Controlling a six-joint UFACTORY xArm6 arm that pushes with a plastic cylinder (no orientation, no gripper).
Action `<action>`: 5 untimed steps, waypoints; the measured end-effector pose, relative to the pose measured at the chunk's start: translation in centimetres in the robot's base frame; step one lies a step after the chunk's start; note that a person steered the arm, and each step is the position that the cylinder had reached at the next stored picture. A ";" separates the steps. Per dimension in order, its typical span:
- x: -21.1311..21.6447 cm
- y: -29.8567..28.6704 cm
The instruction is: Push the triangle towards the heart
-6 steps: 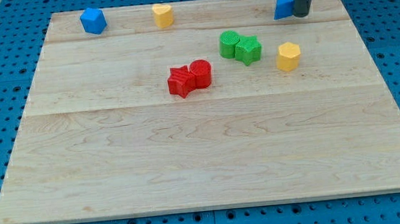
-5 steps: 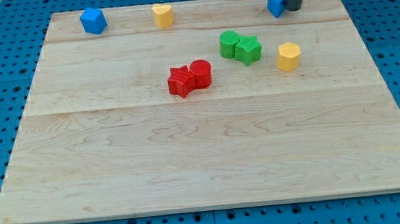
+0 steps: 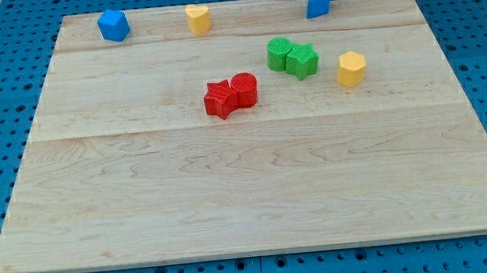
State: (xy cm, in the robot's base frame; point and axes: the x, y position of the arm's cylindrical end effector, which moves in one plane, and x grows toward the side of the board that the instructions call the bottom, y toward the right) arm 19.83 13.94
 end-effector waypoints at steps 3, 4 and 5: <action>0.0 0.2; 0.2 0.7; 2.0 -1.8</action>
